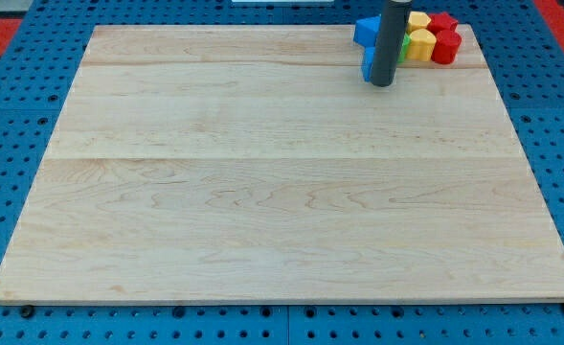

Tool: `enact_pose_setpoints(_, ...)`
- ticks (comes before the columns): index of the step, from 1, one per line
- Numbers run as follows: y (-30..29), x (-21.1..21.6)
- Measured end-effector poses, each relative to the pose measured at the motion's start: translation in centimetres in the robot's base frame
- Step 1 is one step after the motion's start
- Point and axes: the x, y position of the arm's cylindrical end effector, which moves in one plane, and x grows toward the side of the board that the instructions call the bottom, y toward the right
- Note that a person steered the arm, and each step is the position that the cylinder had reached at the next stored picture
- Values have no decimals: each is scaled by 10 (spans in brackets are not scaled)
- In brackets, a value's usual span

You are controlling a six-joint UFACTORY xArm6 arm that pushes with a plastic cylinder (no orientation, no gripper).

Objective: Push the blue cube closer to the green circle

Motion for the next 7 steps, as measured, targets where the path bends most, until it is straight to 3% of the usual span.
enact_pose_setpoints(7,-5,-34)
